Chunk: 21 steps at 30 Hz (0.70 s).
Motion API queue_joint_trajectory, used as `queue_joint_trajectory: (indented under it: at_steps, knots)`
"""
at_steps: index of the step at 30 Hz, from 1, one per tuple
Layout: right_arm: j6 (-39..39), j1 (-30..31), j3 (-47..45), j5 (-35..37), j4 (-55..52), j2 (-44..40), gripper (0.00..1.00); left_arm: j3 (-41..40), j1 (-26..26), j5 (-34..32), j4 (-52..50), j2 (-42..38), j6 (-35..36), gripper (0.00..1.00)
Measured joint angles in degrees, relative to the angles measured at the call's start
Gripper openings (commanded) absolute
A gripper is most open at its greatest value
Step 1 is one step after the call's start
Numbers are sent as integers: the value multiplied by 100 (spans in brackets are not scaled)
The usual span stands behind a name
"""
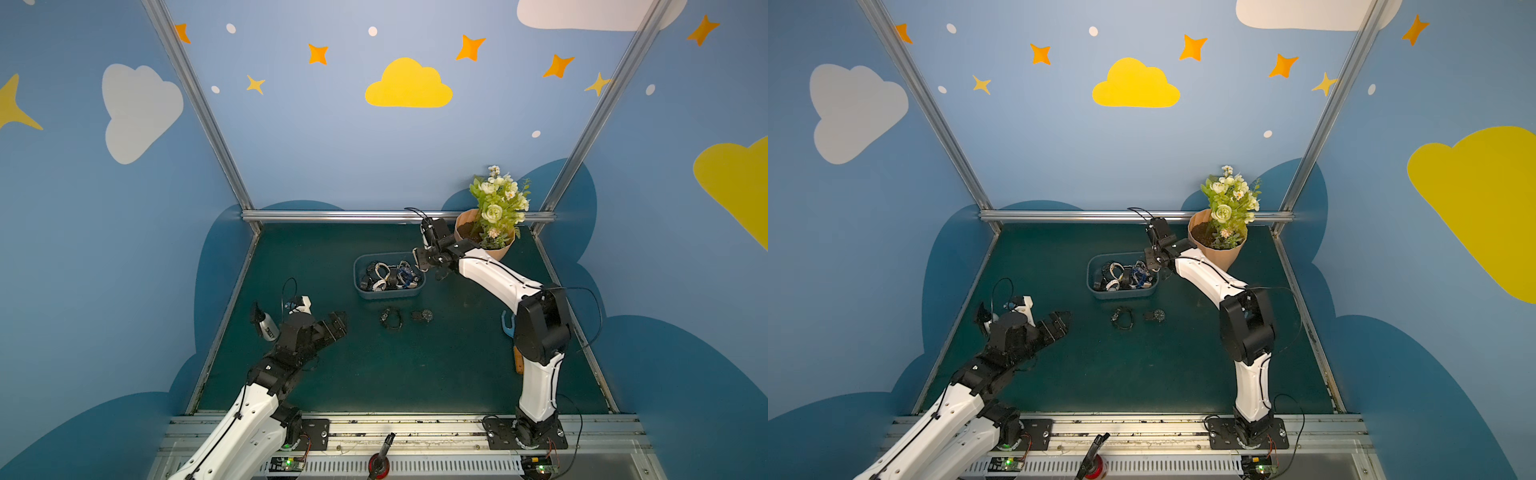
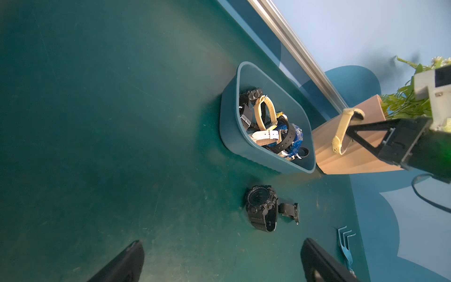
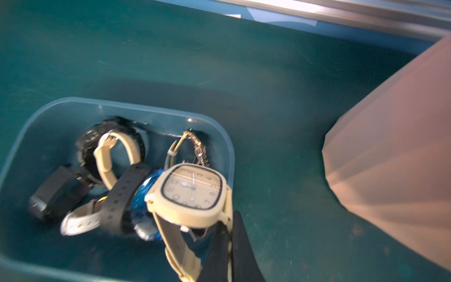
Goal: Put the watch into the storage box
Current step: Place the watch in the storage box.
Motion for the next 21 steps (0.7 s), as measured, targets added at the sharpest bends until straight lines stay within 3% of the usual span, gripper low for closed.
queue_joint_trajectory:
  at_steps: [11, 21]
  knots:
    - [-227, 7, 1241, 378, -15, 1318, 0, -9, 0, 2, -20, 39, 0, 100]
    - [-297, 111, 953, 448, 39, 1449, 0, -9, 0, 20, -9, 203, -13, 100]
